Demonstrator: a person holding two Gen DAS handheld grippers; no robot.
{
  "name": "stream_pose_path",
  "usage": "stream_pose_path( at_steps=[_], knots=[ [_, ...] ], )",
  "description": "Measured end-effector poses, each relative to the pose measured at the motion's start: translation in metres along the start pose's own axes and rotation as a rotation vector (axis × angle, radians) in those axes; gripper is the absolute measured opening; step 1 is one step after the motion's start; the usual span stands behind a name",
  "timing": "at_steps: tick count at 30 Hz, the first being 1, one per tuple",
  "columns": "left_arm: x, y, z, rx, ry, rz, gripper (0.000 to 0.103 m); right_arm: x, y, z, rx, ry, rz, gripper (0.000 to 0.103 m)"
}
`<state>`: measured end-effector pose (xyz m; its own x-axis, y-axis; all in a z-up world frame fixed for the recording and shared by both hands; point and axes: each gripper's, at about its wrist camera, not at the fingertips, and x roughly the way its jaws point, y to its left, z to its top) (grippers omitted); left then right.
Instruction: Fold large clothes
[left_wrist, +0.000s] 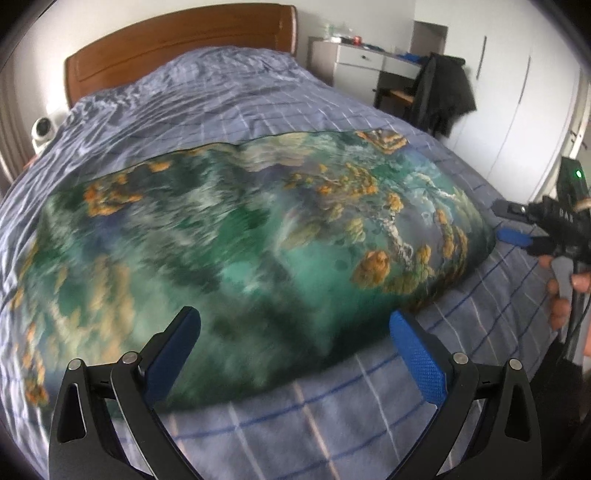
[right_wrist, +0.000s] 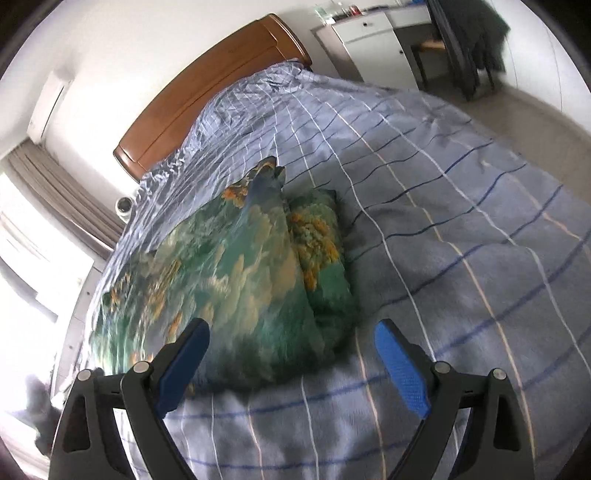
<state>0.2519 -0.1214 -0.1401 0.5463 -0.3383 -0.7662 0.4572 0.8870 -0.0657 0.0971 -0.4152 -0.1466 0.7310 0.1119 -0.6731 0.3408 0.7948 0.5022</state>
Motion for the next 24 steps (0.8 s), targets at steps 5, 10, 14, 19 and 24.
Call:
stream_pose_path(
  at_steps=[5, 10, 14, 19, 24],
  knots=[
    [0.029, -0.009, 0.002, 0.062, 0.059, 0.043, 0.103, 0.044, -0.008, 0.011, 0.052, 0.088, 0.059, 0.093],
    [-0.002, -0.001, 0.02, 0.04, 0.071, -0.052, 0.102, 0.057, 0.002, 0.012, 0.049, 0.084, 0.046, 0.05],
    [-0.044, 0.0, 0.064, 0.018, 0.007, -0.159, 0.102, 0.018, 0.037, 0.016, -0.044, -0.034, 0.079, 0.031],
    [-0.082, -0.026, 0.124, 0.093, -0.004, -0.303, 0.102, -0.029, 0.123, 0.012, -0.314, -0.154, 0.104, 0.031],
    [-0.09, -0.027, 0.15, 0.125, 0.046, -0.251, 0.102, -0.045, 0.226, -0.026, -0.639, -0.215, 0.114, 0.031]
  ],
)
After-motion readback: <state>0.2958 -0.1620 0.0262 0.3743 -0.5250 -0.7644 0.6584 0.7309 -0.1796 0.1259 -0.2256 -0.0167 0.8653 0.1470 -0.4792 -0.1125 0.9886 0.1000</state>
